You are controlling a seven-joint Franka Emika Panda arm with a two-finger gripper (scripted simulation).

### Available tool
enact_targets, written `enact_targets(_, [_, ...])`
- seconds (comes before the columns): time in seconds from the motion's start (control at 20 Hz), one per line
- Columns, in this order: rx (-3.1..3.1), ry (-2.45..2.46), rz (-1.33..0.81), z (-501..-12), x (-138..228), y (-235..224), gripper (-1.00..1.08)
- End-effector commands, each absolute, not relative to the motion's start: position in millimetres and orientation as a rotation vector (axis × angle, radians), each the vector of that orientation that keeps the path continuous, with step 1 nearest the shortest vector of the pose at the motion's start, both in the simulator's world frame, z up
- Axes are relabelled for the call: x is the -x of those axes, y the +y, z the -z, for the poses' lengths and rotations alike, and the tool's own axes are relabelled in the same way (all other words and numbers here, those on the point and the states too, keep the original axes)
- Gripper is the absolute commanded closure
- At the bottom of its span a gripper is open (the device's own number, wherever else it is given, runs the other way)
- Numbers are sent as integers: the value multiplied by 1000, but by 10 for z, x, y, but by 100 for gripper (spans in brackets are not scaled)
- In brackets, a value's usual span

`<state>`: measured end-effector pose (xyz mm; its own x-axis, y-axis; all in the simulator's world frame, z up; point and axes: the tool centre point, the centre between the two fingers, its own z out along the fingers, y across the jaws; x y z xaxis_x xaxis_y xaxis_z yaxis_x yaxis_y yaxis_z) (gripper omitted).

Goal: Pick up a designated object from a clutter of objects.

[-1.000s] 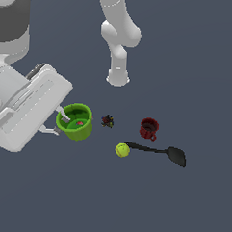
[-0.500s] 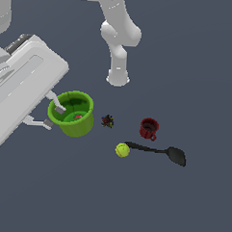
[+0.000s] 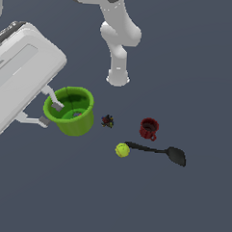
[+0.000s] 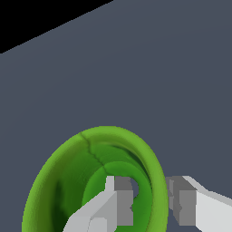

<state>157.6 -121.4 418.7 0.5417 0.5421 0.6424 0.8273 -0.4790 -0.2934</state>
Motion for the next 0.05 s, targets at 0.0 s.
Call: enact_targets(0.0, [2195,-1103,638,-4214,-1582,-1211,108])
